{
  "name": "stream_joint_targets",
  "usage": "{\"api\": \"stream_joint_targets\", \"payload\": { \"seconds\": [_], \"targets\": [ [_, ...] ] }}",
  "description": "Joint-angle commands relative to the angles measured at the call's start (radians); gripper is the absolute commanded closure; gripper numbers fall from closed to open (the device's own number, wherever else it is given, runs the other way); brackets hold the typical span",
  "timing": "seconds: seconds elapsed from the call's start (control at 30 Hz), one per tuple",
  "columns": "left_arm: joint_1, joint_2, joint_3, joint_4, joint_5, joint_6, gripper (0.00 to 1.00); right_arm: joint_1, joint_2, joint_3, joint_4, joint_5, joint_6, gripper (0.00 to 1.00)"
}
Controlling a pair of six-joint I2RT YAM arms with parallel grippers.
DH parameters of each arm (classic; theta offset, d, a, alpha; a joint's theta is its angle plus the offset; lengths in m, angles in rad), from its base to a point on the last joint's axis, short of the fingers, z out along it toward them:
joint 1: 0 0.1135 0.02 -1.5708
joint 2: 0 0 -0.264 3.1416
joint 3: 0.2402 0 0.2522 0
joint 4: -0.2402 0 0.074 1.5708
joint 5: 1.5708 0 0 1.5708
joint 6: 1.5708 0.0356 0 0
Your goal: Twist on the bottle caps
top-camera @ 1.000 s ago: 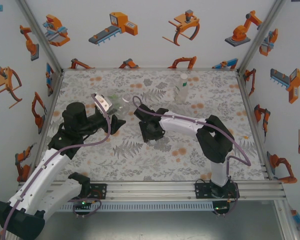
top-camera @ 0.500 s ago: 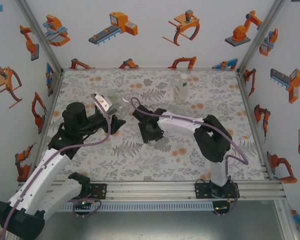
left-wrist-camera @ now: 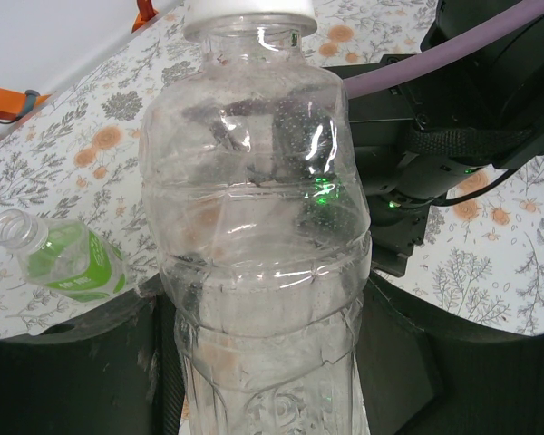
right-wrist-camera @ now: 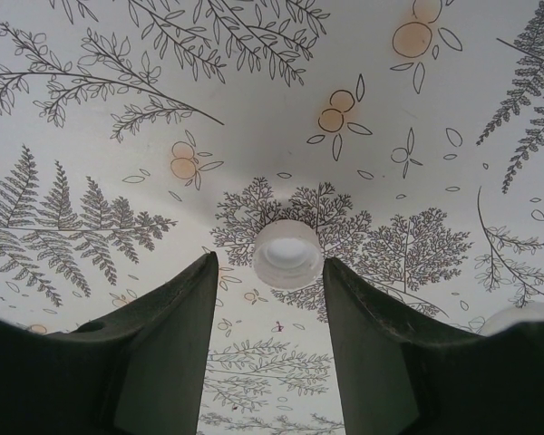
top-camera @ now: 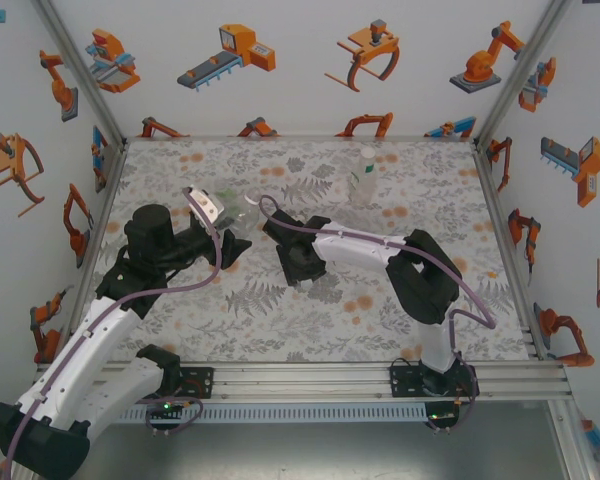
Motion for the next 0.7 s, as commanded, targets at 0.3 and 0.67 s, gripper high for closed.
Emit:
{"api": "stream_joint_targets", "payload": {
  "seconds": [0.3, 0.67],
  "targets": [
    [0.005, -0.008, 0.013, 0.023, 0.024, -0.012, 0.89, 0.007, 0.018, 0.016, -0.012, 0.006, -0.011, 0.52],
    [0.005, -0.006, 0.012, 0.025, 0.026, -0.013, 0.89, 0.006, 0.032, 0.006, 0.0, -0.002, -0.009, 0.53]
  ]
}}
